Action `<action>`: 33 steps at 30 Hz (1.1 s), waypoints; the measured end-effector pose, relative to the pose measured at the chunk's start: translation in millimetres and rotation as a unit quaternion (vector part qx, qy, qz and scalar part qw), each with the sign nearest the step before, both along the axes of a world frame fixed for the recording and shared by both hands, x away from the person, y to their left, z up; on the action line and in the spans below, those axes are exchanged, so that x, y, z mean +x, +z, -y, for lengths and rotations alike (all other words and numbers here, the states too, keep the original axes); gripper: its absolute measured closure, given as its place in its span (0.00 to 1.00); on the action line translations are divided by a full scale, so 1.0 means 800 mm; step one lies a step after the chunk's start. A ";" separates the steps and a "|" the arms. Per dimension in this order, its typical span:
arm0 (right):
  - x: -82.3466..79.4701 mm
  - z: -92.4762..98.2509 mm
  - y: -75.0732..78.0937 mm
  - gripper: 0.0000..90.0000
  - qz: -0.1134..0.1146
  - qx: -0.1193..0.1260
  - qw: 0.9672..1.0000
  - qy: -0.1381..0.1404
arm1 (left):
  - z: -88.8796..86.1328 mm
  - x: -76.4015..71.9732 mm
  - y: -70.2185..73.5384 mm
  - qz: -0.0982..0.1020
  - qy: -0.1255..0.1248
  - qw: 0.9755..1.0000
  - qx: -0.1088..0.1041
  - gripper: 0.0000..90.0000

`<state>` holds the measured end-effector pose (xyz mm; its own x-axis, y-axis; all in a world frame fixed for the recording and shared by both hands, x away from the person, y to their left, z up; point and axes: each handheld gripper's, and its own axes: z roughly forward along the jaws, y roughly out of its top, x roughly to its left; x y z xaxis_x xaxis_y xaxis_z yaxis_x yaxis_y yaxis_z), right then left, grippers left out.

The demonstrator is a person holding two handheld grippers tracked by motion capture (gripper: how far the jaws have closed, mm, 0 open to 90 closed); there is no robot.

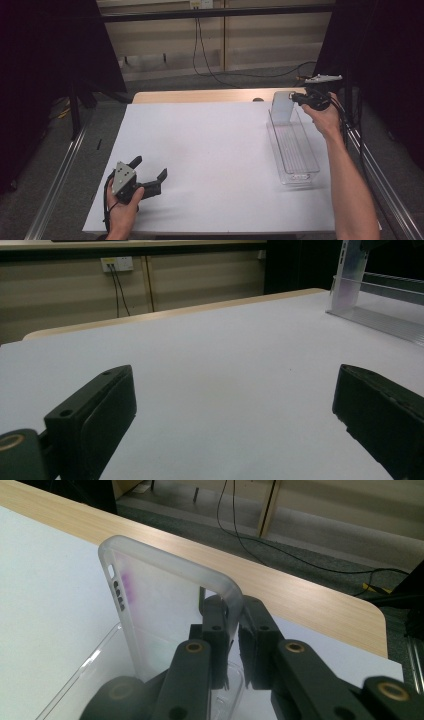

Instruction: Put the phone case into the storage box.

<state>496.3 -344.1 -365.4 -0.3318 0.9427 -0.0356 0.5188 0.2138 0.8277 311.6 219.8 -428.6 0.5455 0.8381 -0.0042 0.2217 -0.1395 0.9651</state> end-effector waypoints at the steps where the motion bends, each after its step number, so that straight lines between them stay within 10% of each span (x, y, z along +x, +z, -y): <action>1: 0.000 0.000 0.000 0.90 0.000 0.001 1.000 0.000 | 0.000 0.000 0.000 0.000 0.000 1.000 0.000 0.04; 33: -0.005 0.009 0.001 0.75 -0.002 0.030 1.000 -0.007 | 0.000 -0.001 0.000 0.000 -0.001 1.000 -0.001 0.04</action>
<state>492.1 -351.1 -364.9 -0.3183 0.9477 0.0225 0.5241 0.1561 0.8372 311.2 219.9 -428.5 0.5471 0.8371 -0.0059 0.2220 -0.1382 0.9652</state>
